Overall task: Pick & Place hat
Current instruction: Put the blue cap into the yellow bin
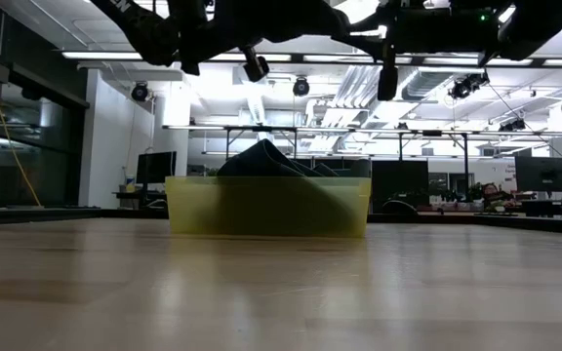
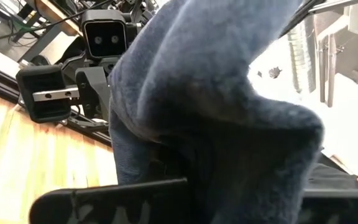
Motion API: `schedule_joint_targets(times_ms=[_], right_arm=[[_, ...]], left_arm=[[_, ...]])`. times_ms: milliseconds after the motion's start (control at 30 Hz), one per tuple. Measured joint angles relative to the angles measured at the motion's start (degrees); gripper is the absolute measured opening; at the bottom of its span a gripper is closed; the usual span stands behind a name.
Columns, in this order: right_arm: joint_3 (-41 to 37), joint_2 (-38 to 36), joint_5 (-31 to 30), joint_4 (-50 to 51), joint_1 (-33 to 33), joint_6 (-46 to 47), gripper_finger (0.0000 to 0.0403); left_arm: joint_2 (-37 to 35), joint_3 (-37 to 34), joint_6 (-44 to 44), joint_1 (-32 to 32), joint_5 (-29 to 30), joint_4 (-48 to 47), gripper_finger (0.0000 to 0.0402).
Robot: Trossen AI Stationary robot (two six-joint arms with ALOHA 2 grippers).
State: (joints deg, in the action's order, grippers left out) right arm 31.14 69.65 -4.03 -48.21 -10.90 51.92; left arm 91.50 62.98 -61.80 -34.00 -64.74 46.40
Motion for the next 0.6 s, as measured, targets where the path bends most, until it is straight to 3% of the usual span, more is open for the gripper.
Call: schedule_joint_targets(times_ms=[167, 467, 600], right_arm=[[0.0, 0.0, 0.4, -0.1, 0.0, 0.0, 0.0005], [0.0, -3.4, 0.6, 2.5, 0.0, -1.0, 0.0005], [0.0, -6.0, 0.4, 7.4, 0.0, -1.4, 0.0005]], left_arm=[[0.0, 0.0, 1.8, 0.0, 0.3, 0.1, 0.004], [0.0, 0.0, 3.4, -0.1, -2.3, -0.3, 0.0182], [0.0, 0.0, 4.2, -0.1, -3.6, -0.3, 0.0223]])
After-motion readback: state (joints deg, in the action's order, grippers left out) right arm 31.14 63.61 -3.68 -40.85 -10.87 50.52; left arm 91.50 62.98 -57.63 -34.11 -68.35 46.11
